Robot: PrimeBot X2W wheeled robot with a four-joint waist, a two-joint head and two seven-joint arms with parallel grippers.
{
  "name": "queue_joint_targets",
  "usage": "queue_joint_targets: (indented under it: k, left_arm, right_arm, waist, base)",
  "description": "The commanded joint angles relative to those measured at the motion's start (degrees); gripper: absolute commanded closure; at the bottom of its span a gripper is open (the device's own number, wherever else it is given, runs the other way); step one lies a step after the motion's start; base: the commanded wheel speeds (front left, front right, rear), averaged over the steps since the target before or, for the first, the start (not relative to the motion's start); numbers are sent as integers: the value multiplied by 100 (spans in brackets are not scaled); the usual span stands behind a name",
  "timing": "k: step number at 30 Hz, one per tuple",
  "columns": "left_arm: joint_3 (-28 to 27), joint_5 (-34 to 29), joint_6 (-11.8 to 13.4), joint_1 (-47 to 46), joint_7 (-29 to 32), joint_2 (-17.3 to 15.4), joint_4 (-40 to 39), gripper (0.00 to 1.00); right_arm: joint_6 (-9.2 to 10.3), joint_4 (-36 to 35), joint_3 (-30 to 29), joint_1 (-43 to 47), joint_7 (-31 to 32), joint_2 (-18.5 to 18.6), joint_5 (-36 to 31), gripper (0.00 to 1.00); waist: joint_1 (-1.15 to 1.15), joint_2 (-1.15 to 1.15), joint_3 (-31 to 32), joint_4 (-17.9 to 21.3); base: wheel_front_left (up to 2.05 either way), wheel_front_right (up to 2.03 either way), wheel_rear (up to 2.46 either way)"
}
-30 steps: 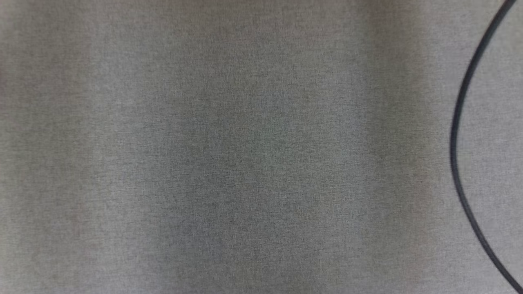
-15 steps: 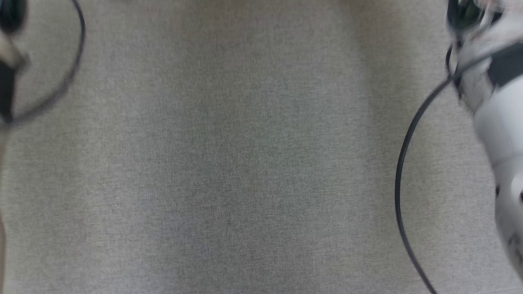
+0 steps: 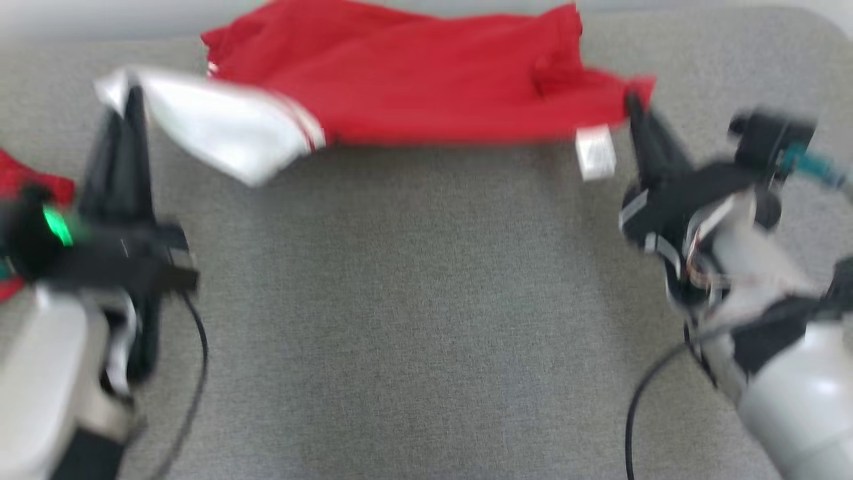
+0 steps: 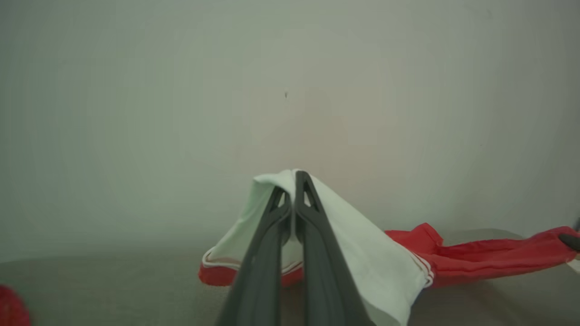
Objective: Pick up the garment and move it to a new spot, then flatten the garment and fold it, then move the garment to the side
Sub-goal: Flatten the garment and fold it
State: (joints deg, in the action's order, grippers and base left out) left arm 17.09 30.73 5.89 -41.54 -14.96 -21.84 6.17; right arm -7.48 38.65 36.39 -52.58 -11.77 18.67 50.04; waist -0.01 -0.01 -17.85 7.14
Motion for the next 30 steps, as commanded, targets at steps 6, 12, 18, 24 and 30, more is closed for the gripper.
queue_joint_targets:
  k: [6,12,18,24,30]
  left_arm:
    - [56,-4,279,1644,-32,-8,-826,100]
    - [-85,-36,532,3104,-32,277,-1396,100]
    - [-355,28,437,4204,-32,739,-1531,100]
    - [-474,-171,261,4751,-32,1089,-1345,100]
    - [-570,-322,38,5250,-32,1429,-1180,100]
  right_arm:
    - [-3,-503,152,1186,-109,336,119,100]
    - [-3,-903,-38,2163,-171,613,53,100]
    - [-2,-1151,-357,3087,-82,740,-52,100]
    - [-2,-1312,-736,3850,146,697,-223,100]
    - [0,-1642,-1334,4618,539,636,-580,100]
  waist:
    - [1,1,474,-78]
    - [1,1,730,-77]
    - [1,1,1061,-137]
    - [1,1,1262,-261]
    - [1,1,1368,-348]
  base:
    - [0,0,0]
    - [0,0,0]
    - [0,0,0]
    - [0,0,0]
    - [0,0,0]
